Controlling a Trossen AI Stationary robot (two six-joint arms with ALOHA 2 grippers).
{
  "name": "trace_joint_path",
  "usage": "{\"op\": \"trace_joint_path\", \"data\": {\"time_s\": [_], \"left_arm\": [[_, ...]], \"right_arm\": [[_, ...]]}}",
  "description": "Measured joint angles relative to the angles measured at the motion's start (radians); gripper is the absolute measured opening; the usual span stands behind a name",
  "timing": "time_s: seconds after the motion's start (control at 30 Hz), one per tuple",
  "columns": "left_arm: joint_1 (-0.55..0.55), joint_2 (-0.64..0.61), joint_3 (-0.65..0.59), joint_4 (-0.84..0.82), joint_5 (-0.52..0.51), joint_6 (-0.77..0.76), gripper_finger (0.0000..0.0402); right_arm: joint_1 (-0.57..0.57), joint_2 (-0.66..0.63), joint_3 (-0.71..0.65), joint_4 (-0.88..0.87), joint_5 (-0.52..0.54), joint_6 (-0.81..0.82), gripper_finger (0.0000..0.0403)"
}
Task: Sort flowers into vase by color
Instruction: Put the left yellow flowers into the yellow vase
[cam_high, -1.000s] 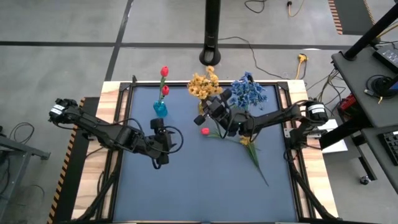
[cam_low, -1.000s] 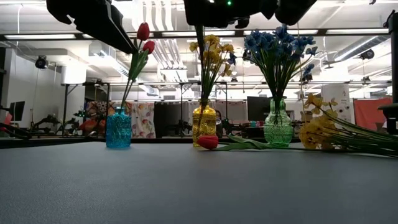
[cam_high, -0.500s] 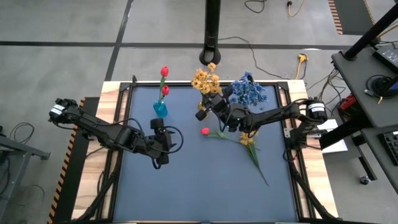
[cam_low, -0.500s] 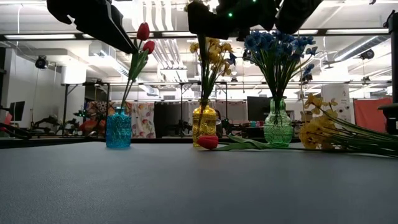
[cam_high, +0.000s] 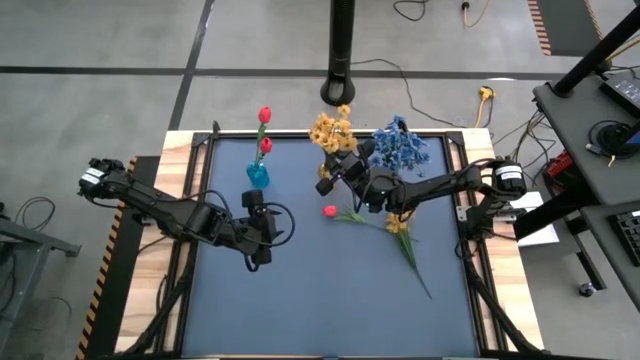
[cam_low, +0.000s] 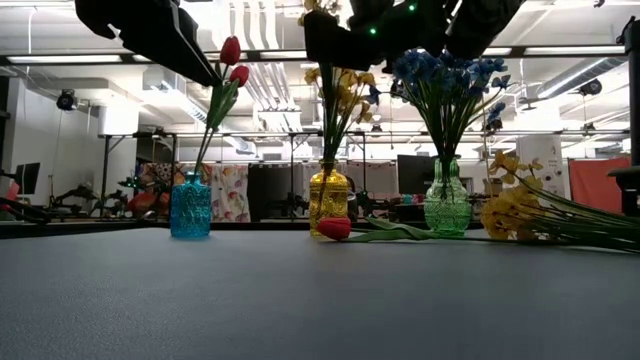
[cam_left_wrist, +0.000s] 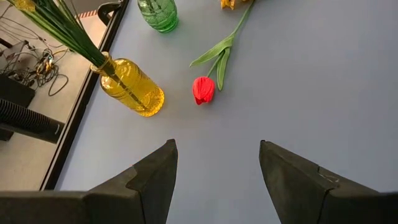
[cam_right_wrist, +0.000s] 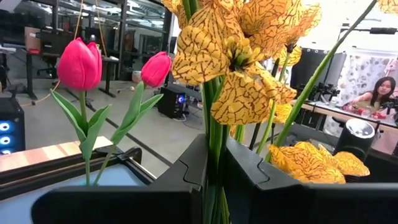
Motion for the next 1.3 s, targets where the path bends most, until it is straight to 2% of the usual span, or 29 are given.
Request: {"op": "trace_joint_path", "data": {"time_s": [0.43, 1.3], "left_arm": [[0.0, 0.0, 0.0, 0.0, 0.0, 0.0, 0.021], [0.0, 0.0, 0.0, 0.002, 0.0, 0.0, 0.021]], "right_arm": [[0.0, 0.039, -0.002, -0.033, 0.001, 0.017, 0.0028], [-0.011, 0.04, -0.002, -0.204, 0.0, 0.072, 0.0028]]}}
